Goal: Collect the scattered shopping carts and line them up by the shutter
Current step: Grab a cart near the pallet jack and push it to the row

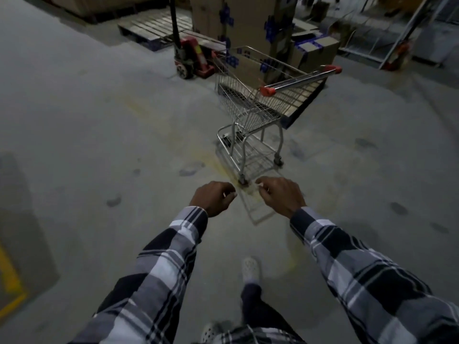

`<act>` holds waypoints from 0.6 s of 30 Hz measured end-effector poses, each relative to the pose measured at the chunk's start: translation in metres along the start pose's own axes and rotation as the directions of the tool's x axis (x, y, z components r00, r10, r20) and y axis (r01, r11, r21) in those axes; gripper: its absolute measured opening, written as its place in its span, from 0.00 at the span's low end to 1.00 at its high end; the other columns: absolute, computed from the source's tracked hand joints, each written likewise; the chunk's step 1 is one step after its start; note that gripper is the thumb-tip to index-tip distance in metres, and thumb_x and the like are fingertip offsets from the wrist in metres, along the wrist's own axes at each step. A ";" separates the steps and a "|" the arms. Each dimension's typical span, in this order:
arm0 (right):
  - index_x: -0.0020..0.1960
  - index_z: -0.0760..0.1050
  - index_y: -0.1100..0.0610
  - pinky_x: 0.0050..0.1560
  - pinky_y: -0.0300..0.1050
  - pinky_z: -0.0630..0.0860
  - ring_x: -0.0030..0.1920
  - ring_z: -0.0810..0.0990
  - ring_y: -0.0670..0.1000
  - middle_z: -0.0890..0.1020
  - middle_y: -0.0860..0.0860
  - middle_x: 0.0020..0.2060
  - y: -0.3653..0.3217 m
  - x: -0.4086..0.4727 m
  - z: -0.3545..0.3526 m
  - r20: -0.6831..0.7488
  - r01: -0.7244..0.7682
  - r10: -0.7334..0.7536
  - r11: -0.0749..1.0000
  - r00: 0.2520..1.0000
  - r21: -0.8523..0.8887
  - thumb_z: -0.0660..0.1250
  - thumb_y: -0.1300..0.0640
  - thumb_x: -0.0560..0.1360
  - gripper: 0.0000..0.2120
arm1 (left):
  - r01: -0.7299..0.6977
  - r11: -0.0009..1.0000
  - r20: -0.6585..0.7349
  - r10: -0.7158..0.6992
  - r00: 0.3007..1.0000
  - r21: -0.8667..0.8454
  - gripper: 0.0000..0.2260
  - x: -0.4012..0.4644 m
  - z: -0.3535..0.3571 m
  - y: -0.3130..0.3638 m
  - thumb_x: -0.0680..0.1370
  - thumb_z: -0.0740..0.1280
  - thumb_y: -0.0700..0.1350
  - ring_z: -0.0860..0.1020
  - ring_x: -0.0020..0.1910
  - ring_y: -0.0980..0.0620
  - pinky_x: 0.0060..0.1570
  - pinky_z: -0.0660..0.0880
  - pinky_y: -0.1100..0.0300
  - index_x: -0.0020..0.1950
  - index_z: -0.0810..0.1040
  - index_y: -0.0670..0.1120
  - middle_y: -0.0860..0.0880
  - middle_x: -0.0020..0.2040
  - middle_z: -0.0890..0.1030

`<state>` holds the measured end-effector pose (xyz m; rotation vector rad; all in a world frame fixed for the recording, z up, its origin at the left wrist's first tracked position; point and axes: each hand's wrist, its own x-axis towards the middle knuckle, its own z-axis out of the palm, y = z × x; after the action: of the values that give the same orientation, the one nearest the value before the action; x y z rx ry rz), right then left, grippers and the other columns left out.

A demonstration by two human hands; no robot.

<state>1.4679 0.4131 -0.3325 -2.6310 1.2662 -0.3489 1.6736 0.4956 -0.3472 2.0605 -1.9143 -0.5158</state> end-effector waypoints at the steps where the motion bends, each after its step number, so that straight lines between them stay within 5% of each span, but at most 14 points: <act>1: 0.56 0.79 0.48 0.42 0.50 0.76 0.47 0.82 0.60 0.85 0.53 0.48 0.008 0.018 0.000 -0.016 -0.002 0.002 1.000 1.000 -0.002 0.64 0.52 0.77 0.10 | -0.003 1.000 0.006 0.003 1.000 0.007 0.11 0.021 -0.002 -0.008 0.82 0.62 0.54 0.82 0.48 0.49 0.45 0.78 0.52 0.56 0.82 0.52 0.52 0.51 0.84; 7: 0.57 0.79 0.51 0.41 0.46 0.70 0.50 0.81 0.60 0.84 0.55 0.49 0.077 0.143 0.007 -0.053 -0.034 0.035 0.999 0.998 0.008 0.64 0.54 0.77 0.11 | -0.031 0.996 0.002 0.031 1.000 0.078 0.11 0.162 -0.016 -0.032 0.82 0.62 0.52 0.82 0.49 0.49 0.44 0.76 0.55 0.56 0.82 0.51 0.52 0.51 0.84; 13: 0.58 0.79 0.48 0.45 0.48 0.75 0.51 0.82 0.58 0.85 0.53 0.50 0.148 0.257 0.000 -0.066 -0.098 0.102 0.993 0.993 0.063 0.64 0.51 0.76 0.12 | -0.115 0.988 -0.033 0.119 0.992 0.107 0.10 0.303 -0.038 -0.020 0.81 0.62 0.52 0.82 0.50 0.50 0.43 0.76 0.55 0.57 0.81 0.53 0.53 0.53 0.83; 18: 0.56 0.79 0.48 0.45 0.49 0.75 0.50 0.82 0.58 0.84 0.52 0.50 0.212 0.327 -0.011 -0.115 -0.116 0.122 0.992 0.986 0.057 0.63 0.51 0.76 0.11 | -0.278 0.939 -0.254 0.325 0.911 0.202 0.11 0.421 -0.041 0.000 0.79 0.66 0.49 0.77 0.57 0.43 0.49 0.77 0.49 0.58 0.81 0.47 0.46 0.57 0.81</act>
<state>1.5056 0.0249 -0.3408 -2.5116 1.4248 -0.5158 1.7165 0.0745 -0.3391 1.7573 -2.0951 0.0101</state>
